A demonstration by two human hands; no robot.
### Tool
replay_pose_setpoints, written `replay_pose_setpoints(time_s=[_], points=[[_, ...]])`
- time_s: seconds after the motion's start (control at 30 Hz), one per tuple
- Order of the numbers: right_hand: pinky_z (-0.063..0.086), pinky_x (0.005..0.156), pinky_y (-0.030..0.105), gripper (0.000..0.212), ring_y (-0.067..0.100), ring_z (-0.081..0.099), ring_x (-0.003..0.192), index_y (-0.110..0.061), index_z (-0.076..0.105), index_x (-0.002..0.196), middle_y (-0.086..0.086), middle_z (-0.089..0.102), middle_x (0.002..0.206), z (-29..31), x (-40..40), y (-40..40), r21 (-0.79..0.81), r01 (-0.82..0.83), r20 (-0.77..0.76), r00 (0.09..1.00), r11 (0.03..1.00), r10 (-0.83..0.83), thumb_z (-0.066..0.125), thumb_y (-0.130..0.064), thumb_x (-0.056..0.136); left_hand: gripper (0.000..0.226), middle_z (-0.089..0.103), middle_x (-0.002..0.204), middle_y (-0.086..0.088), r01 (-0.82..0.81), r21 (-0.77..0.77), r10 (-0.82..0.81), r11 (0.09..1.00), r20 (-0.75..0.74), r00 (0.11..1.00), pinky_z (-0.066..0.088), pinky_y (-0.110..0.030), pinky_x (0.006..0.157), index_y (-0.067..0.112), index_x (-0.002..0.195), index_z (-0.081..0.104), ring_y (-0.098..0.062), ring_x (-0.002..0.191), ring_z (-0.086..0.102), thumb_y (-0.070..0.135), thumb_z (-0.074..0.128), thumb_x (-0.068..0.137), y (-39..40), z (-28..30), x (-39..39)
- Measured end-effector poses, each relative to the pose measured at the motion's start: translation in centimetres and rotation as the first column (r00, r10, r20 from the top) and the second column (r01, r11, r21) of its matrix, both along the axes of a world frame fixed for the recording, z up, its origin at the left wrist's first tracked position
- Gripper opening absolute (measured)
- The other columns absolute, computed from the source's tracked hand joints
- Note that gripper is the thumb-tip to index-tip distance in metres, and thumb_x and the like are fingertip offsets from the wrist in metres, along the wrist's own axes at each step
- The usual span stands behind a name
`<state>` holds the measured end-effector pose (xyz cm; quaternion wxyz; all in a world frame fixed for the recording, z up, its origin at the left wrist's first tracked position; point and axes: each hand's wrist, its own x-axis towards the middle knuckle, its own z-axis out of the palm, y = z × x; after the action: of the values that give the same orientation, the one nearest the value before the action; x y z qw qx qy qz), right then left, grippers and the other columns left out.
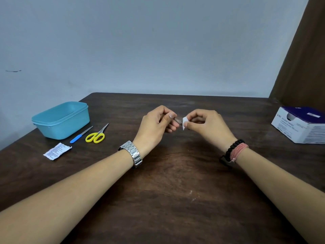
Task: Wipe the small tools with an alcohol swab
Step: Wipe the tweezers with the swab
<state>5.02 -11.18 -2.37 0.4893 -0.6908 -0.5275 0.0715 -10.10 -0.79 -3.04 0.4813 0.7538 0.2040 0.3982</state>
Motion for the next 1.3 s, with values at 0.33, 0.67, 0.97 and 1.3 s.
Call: replay_pose_setpoints(time_s=[0.33,0.67,0.97,1.3], points=[[0.048,0.065,0.021,0.008,0.009,0.057,0.068,-0.015,0.071,0.086,-0.001,0.07,0.075,0.0,-0.7,0.4,0.019,-0.153,-0.438,0.887,0.988,0.146,0.071,-0.008,0.086,0.011,0.071,0.085,0.002,-0.019,0.036,0.02,0.999,-0.01,1.0,0.057,-0.029,0.08,0.021,0.096,0.071,-0.01,0.079,0.066,0.013,0.064,0.094,0.6,-0.2,-0.2],[0.047,0.067,0.023,0.004,0.008,0.069,0.078,-0.014,0.068,0.089,0.004,0.075,0.087,0.1,-1.1,0.5,0.008,-0.129,-0.461,0.88,0.992,0.118,0.07,-0.018,0.088,0.012,0.071,0.082,-0.001,0.018,-0.011,-0.018,1.0,0.019,1.0,0.056,-0.026,0.078,0.02,0.097,0.073,-0.01,0.078,0.066,0.012,0.064,0.094,0.4,-0.2,0.0],[0.05,0.065,0.021,0.006,0.01,0.066,0.071,-0.011,0.067,0.092,0.006,0.073,0.081,0.1,-1.2,0.5,0.059,-0.138,-0.482,0.864,0.989,0.149,0.071,-0.014,0.088,0.012,0.071,0.088,-0.003,0.082,-0.003,-0.082,0.997,-0.021,0.996,0.058,-0.031,0.082,0.018,0.104,0.069,-0.015,0.08,0.068,0.019,0.067,0.092,0.3,-0.2,0.0],[0.053,0.063,0.02,0.005,0.011,0.064,0.067,-0.009,0.066,0.086,0.006,0.07,0.076,0.3,-1.0,0.3,0.099,-0.197,-0.565,0.796,0.975,0.218,0.07,-0.008,0.086,0.012,0.073,0.09,0.001,0.053,0.091,-0.05,0.994,-0.036,0.998,0.058,-0.033,0.083,0.021,0.101,0.07,-0.014,0.085,0.071,0.016,0.069,0.091,0.4,0.0,-0.1]])
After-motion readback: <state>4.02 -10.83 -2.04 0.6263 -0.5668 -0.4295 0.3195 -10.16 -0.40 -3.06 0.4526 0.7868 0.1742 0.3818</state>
